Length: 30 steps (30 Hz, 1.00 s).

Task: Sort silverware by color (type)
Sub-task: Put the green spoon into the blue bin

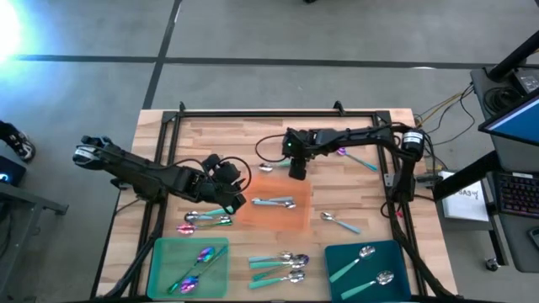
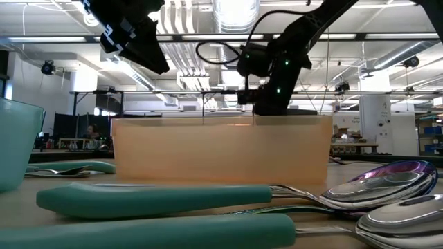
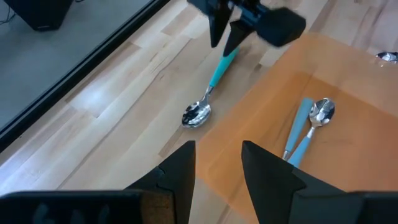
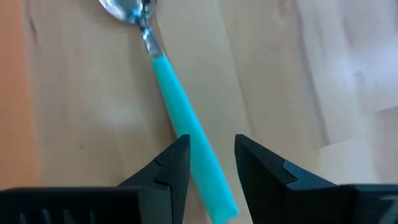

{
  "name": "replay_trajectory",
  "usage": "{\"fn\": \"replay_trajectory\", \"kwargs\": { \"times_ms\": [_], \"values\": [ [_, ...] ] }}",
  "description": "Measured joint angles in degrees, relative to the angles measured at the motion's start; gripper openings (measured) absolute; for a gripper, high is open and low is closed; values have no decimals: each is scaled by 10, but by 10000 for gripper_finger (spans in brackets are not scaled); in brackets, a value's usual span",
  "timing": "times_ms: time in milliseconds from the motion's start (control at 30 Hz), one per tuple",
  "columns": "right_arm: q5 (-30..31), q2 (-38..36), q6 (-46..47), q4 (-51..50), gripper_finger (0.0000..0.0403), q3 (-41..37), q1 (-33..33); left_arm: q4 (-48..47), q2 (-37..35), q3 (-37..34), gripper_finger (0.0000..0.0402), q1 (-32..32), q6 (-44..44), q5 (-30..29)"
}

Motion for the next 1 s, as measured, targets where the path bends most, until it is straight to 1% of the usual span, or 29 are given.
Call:
{"fn": "replay_trajectory", "kwargs": {
  "times_ms": [67, 167, 300, 400, 500, 867, 1000],
  "values": [
    [-17, -14, -9, -13, 116, 5, 0, 0, 0, 0, 115, 0, -2, 0],
    [-56, -32, -54, -32, 116, 9, 0, 1, 0, 0, 115, 0, -2, 0],
    [-61, -43, -154, -76, 116, 10, -7, 5, 0, 0, 115, 0, -2, 0],
    [-74, -38, -196, -97, 116, 7, -13, 7, 0, 0, 115, -1, -3, 0],
    [-85, -21, -214, -101, 116, 5, -15, 8, 0, 0, 115, -1, -4, 0],
    [-74, 13, -223, -47, 116, 4, -19, 9, 0, 0, 115, -1, -4, 1],
    [-73, 25, -223, -46, 116, 4, -20, 9, 0, 0, 115, -1, -4, 1]
  ]
}}
